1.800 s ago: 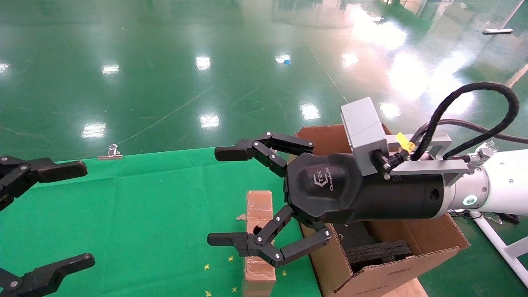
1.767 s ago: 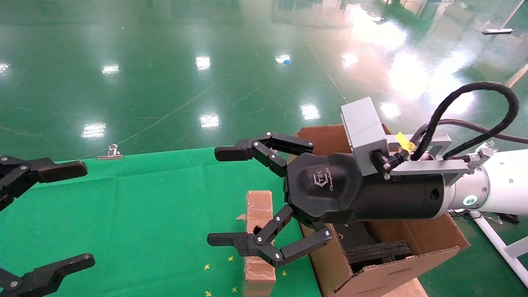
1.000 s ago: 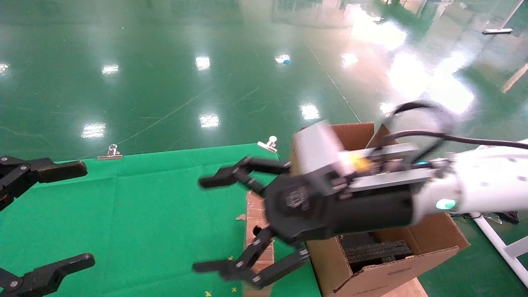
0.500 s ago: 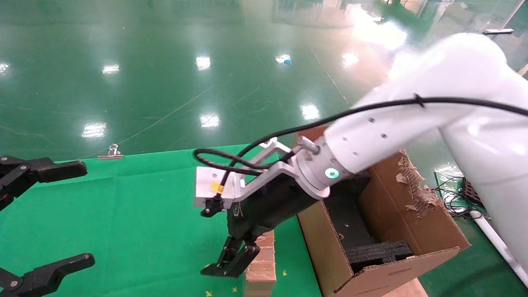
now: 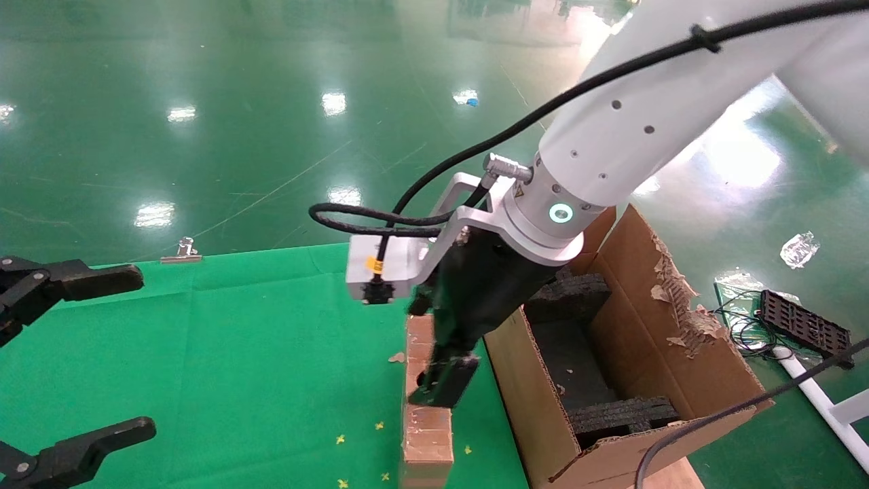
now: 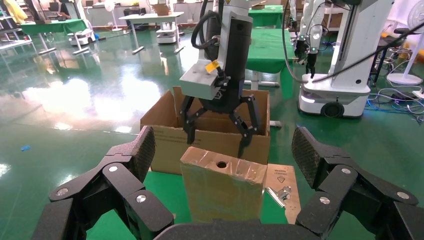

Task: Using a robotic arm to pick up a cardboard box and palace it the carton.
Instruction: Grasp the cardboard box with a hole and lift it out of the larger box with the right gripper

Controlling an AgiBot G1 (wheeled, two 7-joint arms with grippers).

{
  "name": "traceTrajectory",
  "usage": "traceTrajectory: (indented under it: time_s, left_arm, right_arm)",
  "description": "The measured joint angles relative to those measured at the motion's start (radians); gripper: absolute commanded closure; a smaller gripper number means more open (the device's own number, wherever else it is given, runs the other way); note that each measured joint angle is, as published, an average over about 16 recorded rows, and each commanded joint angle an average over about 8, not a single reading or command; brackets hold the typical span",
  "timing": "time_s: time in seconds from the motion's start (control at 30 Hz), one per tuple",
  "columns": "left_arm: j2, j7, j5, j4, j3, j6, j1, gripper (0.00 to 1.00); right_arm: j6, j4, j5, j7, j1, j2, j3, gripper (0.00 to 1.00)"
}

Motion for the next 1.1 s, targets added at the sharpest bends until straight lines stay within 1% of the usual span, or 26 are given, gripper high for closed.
traceTrajectory:
  time_s: [0.13, 0.27, 0.47, 0.7, 0.87, 1.1]
  left_arm:
    - [0.0, 0.0, 0.0, 0.0, 0.0, 0.0, 0.0, 0.0]
    - [0.0, 0.0, 0.0, 0.0, 0.0, 0.0, 0.0, 0.0]
    - [0.0, 0.0, 0.0, 0.0, 0.001, 0.0, 0.0, 0.0]
    - [0.0, 0.0, -0.001, 0.0, 0.001, 0.0, 0.0, 0.0]
    - [0.0, 0.001, -0.001, 0.0, 0.001, -0.001, 0.0, 0.0]
    - [-0.001, 0.001, -0.001, 0.0, 0.002, -0.001, 0.0, 0.0]
  right_arm:
    - [0.009, 0.001, 0.01, 0.043, 0.057, -0.017, -0.105, 0.0]
    - [0.022, 0.001, 0.021, 0.071, 0.082, -0.035, -0.176, 0.0]
    - [0.037, -0.001, 0.021, 0.105, 0.092, -0.056, -0.234, 0.0]
    - [0.039, -0.02, 0.029, 0.179, 0.119, -0.065, -0.262, 0.0]
    - [0.026, -0.093, 0.067, 0.282, 0.138, -0.073, -0.29, 0.0]
    - [0.008, -0.269, 0.174, 0.437, 0.136, -0.087, -0.342, 0.0]
